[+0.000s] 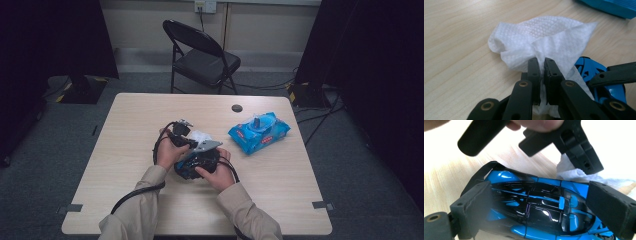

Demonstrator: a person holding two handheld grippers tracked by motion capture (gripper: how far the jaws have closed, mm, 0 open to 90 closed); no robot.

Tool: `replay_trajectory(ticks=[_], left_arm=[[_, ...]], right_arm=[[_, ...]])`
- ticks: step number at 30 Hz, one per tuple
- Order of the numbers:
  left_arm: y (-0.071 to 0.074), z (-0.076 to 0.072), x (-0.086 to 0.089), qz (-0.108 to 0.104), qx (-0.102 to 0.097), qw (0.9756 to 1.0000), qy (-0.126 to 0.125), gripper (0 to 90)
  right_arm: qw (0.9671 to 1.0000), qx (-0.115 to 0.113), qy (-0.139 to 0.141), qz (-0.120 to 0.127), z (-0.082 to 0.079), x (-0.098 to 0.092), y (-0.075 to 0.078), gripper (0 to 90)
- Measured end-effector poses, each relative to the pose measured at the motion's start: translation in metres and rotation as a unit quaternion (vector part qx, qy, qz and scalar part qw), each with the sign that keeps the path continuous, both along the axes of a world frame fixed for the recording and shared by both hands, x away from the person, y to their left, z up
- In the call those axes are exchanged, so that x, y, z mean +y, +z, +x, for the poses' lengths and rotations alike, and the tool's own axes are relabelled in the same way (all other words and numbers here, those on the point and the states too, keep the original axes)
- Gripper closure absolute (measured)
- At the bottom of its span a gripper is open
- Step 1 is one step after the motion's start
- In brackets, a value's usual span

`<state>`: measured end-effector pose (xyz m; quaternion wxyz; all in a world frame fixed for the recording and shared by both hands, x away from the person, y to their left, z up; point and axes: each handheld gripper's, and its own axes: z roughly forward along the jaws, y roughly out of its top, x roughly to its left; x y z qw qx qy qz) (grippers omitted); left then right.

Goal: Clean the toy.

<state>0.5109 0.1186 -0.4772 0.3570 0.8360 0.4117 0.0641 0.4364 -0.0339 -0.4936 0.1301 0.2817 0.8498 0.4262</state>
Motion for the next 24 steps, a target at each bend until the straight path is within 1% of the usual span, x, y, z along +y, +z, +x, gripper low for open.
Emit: replay_trajectory(ticks=[2, 3, 7, 12, 13, 14, 16, 20, 24], left_arm=[[0.004, -0.001, 0.003, 0.001, -0.003, 1.0000, -0.001, 84.6], [0.005, -0.001, 0.004, -0.004, -0.005, 1.0000, 0.003, 84.6], [0.010, -0.003, 0.013, -0.008, -0.003, 0.9999, 0.007, 84.7], [0.018, -0.010, 0.024, -0.009, -0.004, 0.9999, 0.012, 84.7], [0.019, -0.012, 0.026, -0.010, -0.005, 0.9998, 0.016, 84.7], [0.021, -0.013, 0.030, -0.005, -0.005, 0.9999, 0.012, 84.7], [0.024, -0.018, 0.037, -0.010, -0.006, 0.9998, 0.018, 84.6], [0.030, -0.025, 0.051, -0.010, -0.010, 0.9996, 0.025, 84.6], [0.033, -0.031, 0.063, -0.012, -0.006, 0.9994, 0.031, 84.6]], right_arm=[[1.0000, 0.000, 0.000, 0.000, 0.000, 0.000, 0.000, 6.7], [1.0000, -0.001, 0.000, 0.001, 0.000, 0.000, 0.000, 6.7], [1.0000, 0.001, 0.000, -0.002, 0.000, 0.000, 0.000, 6.8], [1.0000, 0.001, 0.000, -0.002, 0.000, 0.001, 0.000, 6.8], [1.0000, 0.001, 0.001, -0.003, 0.000, 0.001, 0.001, 6.7], [1.0000, 0.001, 0.001, -0.003, 0.000, 0.001, 0.001, 6.8], [1.0000, 0.001, 0.000, -0.002, -0.001, 0.001, 0.001, 6.8], [1.0000, 0.003, 0.001, -0.004, -0.001, 0.003, 0.001, 6.8], [1.0000, 0.005, 0.001, -0.007, -0.001, 0.003, 0.002, 6.8]])
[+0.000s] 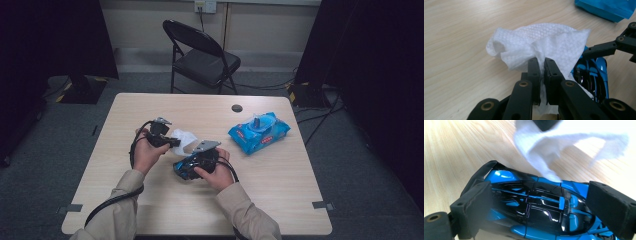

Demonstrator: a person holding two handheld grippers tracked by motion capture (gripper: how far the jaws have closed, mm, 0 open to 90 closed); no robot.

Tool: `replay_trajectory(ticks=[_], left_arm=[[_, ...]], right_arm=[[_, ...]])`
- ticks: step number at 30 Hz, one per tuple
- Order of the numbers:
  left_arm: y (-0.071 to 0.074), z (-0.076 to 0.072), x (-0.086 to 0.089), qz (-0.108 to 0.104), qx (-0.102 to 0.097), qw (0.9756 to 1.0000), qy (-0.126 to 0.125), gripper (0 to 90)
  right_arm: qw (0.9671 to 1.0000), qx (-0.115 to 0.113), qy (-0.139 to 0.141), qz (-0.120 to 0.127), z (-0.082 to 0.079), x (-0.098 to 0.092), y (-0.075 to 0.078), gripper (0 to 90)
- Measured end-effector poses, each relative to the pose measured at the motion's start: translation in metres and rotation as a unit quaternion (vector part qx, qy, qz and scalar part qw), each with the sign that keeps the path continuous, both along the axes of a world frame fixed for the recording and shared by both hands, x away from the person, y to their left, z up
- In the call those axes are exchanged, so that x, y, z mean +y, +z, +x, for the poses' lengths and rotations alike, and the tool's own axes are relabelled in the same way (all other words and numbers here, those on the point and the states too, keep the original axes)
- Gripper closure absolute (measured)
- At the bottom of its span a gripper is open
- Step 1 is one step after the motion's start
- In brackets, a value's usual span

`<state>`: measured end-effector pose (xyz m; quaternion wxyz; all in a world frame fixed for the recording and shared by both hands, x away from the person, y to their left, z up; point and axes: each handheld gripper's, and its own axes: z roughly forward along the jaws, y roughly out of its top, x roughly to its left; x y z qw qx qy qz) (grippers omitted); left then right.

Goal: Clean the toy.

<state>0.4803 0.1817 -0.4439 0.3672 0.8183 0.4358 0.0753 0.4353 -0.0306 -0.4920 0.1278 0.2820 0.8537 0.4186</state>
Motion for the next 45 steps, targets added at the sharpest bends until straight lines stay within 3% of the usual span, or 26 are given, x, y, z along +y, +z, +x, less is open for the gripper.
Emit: replay_trajectory(ticks=[14, 26, 38, 45], left_arm=[[0.001, -0.018, 0.020, -0.001, 0.005, 1.0000, -0.005, 84.6], [-0.016, -0.031, 0.026, -0.001, 0.023, 0.9997, -0.010, 84.6], [-0.039, -0.035, 0.013, 0.000, 0.051, 0.9982, -0.030, 84.6], [-0.043, -0.029, 0.009, -0.010, 0.064, 0.9977, -0.022, 84.7]], right_arm=[[1.0000, -0.001, 0.002, 0.002, 0.000, 0.000, 0.000, 6.8], [1.0000, -0.003, 0.001, 0.003, 0.000, 0.000, -0.001, 6.8], [1.0000, -0.004, 0.001, 0.003, -0.001, 0.000, -0.001, 6.8], [1.0000, -0.005, 0.001, 0.005, -0.001, 0.000, -0.001, 6.8]])
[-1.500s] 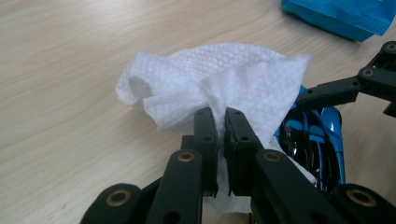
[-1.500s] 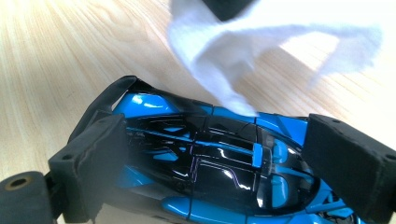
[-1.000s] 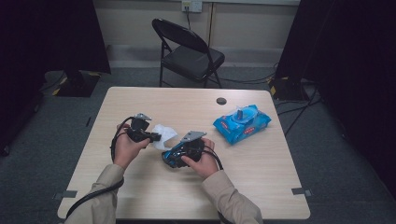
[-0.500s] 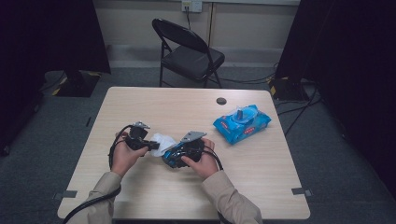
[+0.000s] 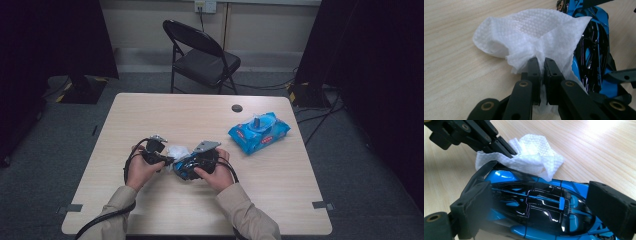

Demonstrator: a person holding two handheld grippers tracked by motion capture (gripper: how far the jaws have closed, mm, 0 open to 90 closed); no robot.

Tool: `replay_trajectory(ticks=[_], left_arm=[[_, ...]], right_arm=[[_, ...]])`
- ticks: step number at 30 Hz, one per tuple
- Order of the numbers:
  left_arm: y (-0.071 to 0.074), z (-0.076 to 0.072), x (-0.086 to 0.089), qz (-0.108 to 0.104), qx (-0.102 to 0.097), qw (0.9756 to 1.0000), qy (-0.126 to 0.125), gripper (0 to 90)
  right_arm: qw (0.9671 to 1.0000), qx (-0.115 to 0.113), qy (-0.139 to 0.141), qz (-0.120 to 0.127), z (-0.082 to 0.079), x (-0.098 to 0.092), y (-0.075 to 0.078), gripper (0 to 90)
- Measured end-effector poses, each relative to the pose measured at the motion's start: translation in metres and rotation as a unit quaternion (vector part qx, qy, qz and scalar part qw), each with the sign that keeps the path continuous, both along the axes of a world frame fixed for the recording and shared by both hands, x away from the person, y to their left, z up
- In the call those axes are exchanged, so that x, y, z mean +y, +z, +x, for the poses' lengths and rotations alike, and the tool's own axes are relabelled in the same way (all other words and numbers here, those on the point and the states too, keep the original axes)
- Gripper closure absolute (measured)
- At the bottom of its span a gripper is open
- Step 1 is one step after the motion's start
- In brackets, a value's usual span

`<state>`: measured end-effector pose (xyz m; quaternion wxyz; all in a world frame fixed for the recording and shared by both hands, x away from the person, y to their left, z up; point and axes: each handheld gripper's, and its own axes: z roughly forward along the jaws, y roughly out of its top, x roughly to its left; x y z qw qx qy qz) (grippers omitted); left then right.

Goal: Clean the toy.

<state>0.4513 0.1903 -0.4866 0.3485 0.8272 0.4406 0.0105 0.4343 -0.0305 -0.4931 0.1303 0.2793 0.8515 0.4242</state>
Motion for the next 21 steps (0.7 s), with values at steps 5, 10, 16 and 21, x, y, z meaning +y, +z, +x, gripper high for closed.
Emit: replay_trajectory(ticks=[5, 10, 16, 21], left_arm=[[0.000, 0.005, -0.006, 0.003, 0.000, 1.0000, -0.003, 84.8], [-0.001, 0.008, -0.011, 0.001, -0.003, 1.0000, -0.001, 84.8], [0.000, 0.013, -0.018, 0.003, -0.005, 1.0000, 0.001, 84.8], [0.000, 0.016, -0.023, 0.006, -0.009, 0.9999, 0.000, 84.9]], right_arm=[[1.0000, 0.000, 0.000, 0.000, 0.000, 0.000, 0.000, 6.8], [1.0000, 0.000, 0.000, 0.000, 0.000, 0.000, 0.000, 6.8], [1.0000, -0.001, 0.000, 0.001, 0.000, 0.000, 0.000, 6.8], [1.0000, -0.001, 0.000, 0.002, 0.000, -0.001, -0.001, 6.8]])
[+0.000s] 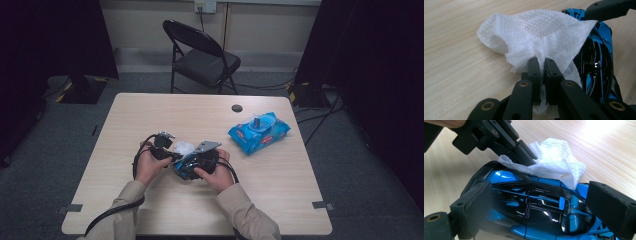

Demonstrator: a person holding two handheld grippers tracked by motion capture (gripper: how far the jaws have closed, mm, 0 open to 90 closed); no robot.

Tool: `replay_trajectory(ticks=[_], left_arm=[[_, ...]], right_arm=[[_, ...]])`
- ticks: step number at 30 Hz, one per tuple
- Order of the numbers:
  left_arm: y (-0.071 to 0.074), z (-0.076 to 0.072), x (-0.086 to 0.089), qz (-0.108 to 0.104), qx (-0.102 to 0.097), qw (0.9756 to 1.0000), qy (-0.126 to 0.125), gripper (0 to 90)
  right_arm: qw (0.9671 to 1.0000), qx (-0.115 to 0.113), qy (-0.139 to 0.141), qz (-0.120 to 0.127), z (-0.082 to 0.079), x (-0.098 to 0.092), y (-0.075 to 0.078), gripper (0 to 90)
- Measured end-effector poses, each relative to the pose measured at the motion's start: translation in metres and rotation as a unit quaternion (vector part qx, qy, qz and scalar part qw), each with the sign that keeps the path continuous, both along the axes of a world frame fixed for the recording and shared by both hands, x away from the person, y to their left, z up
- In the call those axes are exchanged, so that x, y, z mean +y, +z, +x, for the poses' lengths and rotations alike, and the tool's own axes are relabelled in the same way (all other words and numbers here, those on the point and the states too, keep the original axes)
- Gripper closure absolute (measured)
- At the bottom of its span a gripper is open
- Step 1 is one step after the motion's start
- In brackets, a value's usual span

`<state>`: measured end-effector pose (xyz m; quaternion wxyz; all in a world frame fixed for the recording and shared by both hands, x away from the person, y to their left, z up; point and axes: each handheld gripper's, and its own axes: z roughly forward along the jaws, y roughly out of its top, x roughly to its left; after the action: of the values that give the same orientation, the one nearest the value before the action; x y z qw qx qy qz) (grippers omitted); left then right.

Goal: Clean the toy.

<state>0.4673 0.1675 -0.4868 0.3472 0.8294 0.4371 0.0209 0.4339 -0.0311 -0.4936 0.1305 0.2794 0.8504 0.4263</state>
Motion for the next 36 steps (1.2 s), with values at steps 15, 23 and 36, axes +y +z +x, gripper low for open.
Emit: replay_trajectory(ticks=[15, 23, 36], left_arm=[[-0.001, 0.015, -0.016, -0.005, -0.002, 1.0000, -0.007, 84.9], [-0.001, 0.025, -0.029, -0.002, -0.002, 0.9999, -0.013, 84.9], [-0.001, 0.043, -0.045, -0.006, -0.007, 0.9999, -0.012, 84.5]], right_arm=[[1.0000, 0.000, 0.000, 0.003, 0.000, 0.000, 0.000, 6.8], [1.0000, -0.002, 0.001, 0.005, 0.000, -0.001, -0.001, 6.8], [1.0000, -0.003, 0.003, 0.007, 0.001, -0.002, -0.001, 6.8]])
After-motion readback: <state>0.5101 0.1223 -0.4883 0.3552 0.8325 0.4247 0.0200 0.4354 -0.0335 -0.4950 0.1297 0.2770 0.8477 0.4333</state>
